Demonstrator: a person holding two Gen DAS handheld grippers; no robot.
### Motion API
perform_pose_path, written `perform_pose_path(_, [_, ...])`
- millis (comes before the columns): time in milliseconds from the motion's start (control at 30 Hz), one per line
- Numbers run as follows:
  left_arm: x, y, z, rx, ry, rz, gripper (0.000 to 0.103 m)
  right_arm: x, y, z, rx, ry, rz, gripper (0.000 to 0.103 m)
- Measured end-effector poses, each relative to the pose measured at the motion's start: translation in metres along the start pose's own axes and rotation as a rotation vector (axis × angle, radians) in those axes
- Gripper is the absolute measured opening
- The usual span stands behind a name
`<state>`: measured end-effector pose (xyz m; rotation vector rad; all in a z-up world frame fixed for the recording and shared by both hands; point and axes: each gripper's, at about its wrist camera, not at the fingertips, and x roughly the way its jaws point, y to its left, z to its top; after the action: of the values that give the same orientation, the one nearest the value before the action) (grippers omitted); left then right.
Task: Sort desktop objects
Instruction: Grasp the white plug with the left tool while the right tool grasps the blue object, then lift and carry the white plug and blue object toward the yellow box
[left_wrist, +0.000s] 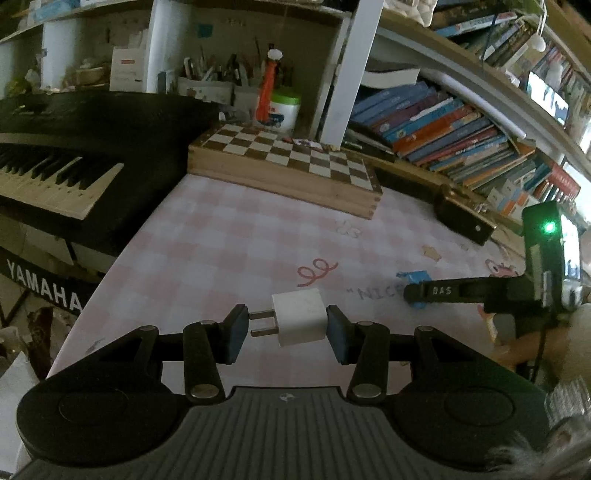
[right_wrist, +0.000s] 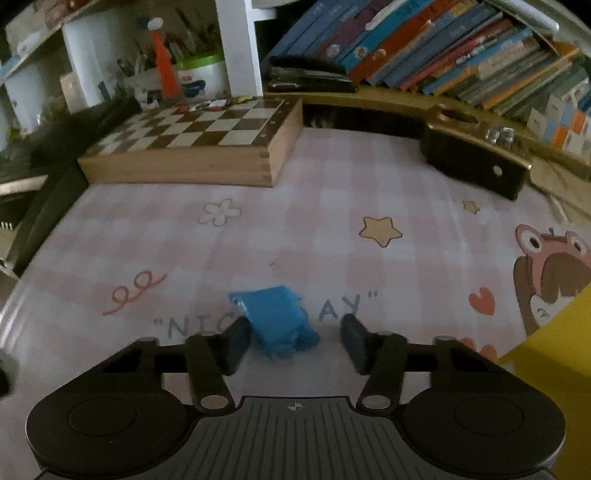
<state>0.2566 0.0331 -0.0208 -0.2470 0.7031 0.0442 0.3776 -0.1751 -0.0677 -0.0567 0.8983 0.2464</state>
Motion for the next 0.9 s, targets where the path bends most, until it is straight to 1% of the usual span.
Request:
perform_pose_path(33, [-0.002,-0.001,0.001,0.0,-0.004,-0.002,0.043,-0.001,0.0,0.0,-0.003,-0.005,0.005,0.033])
perform_pose_path(167, [-0.011,-0.005,0.004,0.011,-0.021,-0.022,0.043,-0.007,0.001,0.001,0.004,-0.014,0.031,0.032])
perform_pose_path(333, [-0.024,-0.009,0.007,0.023,-0.044,-0.047,0.043,-0.034,0.008,0.003,0.006,-0.076,0.064,0.032])
perform_pose_path(633, [-0.064,-0.005,0.006,0.04,-0.094,-0.095,0.043,-0.103,0.014,-0.01,0.042,-0.179,0.142,0.032])
perform_pose_path(767, [-0.084,-0.003,0.001,0.038,-0.102,-0.119,0.043,-0.138,0.021,-0.022,0.033,-0.218,0.183,0.032])
perform_pose_path(900, [-0.103,-0.003,-0.007,0.051,-0.106,-0.153,0.043,-0.166,0.027,-0.041,0.022,-0.234,0.198,0.031])
